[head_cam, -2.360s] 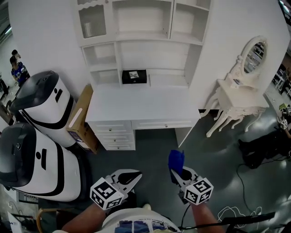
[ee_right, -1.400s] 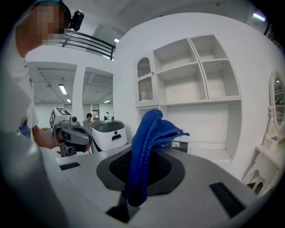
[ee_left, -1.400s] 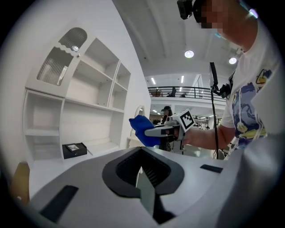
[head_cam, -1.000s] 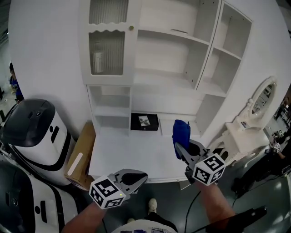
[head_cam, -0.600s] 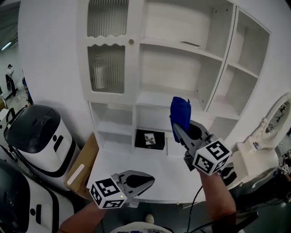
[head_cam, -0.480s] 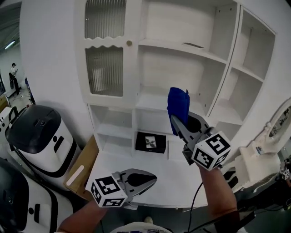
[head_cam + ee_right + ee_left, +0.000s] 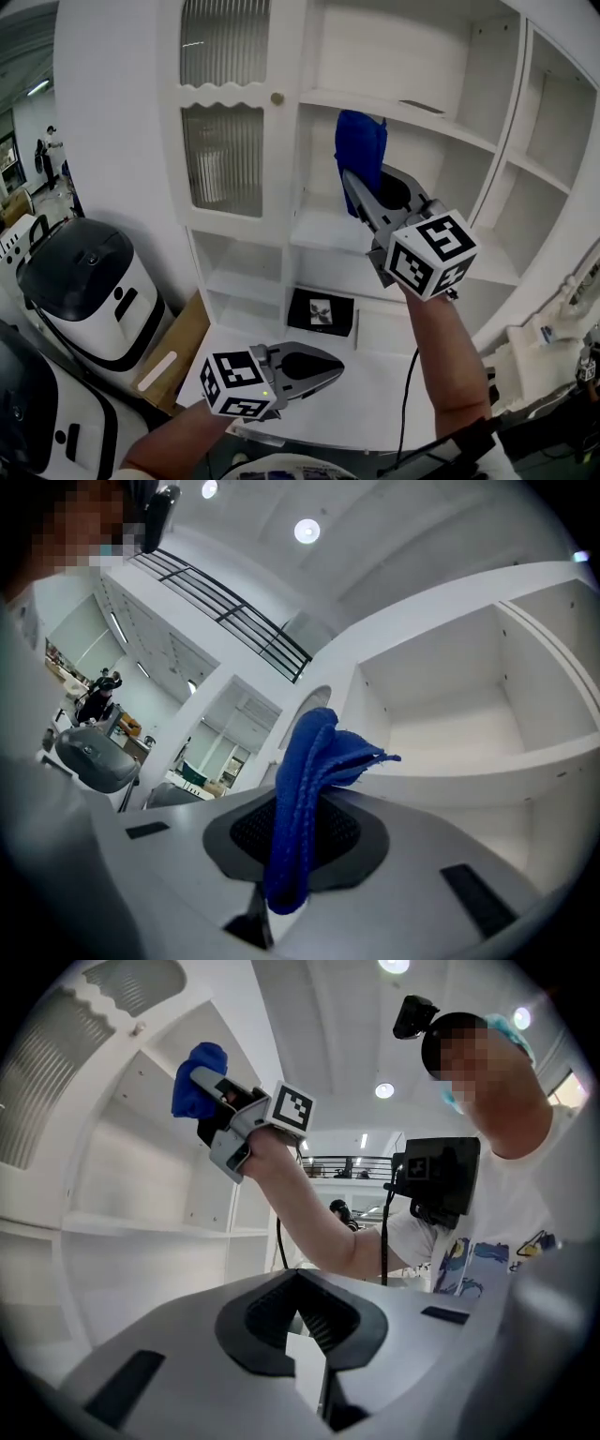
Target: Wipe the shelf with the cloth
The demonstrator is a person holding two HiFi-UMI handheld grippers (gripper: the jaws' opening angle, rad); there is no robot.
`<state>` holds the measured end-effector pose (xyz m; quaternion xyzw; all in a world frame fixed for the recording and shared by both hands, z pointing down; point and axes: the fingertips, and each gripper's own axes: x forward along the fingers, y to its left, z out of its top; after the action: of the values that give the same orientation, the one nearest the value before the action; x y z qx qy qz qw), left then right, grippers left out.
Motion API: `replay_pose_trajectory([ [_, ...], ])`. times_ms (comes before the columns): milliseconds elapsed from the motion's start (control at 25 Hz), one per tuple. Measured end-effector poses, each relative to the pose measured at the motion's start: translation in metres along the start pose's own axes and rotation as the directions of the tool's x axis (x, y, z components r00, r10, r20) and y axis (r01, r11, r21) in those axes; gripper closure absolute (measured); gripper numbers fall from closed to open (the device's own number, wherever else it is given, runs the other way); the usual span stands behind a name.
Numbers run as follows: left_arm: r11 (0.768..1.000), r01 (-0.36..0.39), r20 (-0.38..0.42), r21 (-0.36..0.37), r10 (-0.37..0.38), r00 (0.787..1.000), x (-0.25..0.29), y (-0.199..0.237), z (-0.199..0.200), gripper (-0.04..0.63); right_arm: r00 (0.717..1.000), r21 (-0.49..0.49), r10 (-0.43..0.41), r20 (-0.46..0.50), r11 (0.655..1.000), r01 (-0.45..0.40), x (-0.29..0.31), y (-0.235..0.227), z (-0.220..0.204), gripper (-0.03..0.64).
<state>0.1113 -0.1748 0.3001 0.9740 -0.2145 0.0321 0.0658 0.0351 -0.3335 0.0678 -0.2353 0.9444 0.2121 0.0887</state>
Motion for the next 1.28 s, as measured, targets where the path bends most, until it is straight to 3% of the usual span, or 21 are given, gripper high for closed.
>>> replay_pose_trajectory([
  [200, 0.999, 0.048, -0.009, 0.008, -0.048, 0.999, -0.021, 0.008, 0.011, 0.592, 0.998, -0.005, -0.058, 0.031, 0.998, 0.058, 0.057, -0.013, 0.015, 0.548],
  [560, 1.000, 0.023, 0.012, 0.015, -0.023, 1.000, -0.063, 0.021, 0.012, 0.592, 0.995, -0.005, -0.100, 0.007, 0.995, 0.100, 0.119, -0.021, 0.009, 0.548],
  [840, 0.999, 0.031, 0.015, 0.012, -0.031, 0.999, -0.067, 0.019, 0.013, 0.593, 0.991, 0.029, -0.131, -0.001, 0.991, 0.131, 0.114, -0.036, 0.008, 0.548],
  [1280, 0.997, 0.077, -0.003, 0.004, -0.077, 0.997, -0.044, 0.010, 0.008, 0.593, 0.976, 0.047, -0.215, -0.020, 0.975, 0.216, 0.055, -0.080, 0.005, 0.548],
])
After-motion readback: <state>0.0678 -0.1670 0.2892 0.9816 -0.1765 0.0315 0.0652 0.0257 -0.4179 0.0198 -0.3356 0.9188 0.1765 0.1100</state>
